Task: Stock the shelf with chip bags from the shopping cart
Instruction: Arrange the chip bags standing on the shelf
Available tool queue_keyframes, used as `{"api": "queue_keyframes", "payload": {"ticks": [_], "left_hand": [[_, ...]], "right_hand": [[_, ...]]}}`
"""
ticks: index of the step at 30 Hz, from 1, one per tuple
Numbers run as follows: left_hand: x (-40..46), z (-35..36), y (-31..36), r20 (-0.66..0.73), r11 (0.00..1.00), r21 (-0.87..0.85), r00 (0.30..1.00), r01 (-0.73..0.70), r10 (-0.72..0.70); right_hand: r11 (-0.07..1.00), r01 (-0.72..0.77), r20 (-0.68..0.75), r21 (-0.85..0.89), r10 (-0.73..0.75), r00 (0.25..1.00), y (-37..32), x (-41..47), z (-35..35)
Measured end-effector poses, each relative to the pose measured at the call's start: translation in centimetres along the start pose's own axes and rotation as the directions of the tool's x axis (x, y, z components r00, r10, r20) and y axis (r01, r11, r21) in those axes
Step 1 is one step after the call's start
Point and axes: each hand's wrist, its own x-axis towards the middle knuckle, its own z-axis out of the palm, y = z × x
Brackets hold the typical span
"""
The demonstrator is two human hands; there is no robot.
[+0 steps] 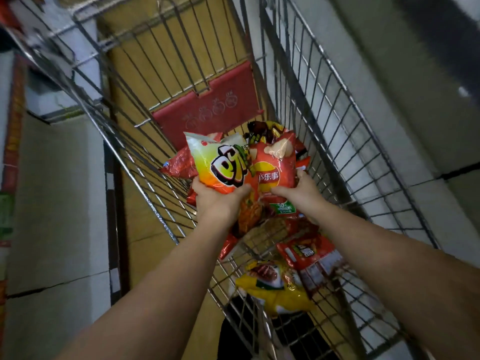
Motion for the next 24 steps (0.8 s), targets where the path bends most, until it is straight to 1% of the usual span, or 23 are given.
{"api": "queue_keyframes", "payload": {"ticks": [6,12,18,24], "left_hand": [[-3.7,-3.5,5.6,-0.069,0.984,-0.099,0.987,-0.149,0.143],[-7.4,-7.9,11.3,-0.148,0.94,-0.131,0.944,-0.314,0.295],[-9.9,-13.6,17.3,-0.177,0.849,-0.162,0.861,-0.503,0.477],[-12.9,-20.9,22.3,-0.166,0.72,-0.174,0.741,-0.672,0.651]], "right_hand": [[0.983,0.183,0.043,-0.03,-0.182,0.982,-8.2,-3.2,-3.0],[0.934,0.356,0.03,-0.033,-0.356,0.934,-16.4,-8.2,-5.0],[0.865,0.502,-0.062,0.004,-0.5,0.864,-24.1,-13.4,-5.6],[0.779,0.624,-0.228,0.061,-0.597,0.769,-30.4,-20.0,-4.7]]}}
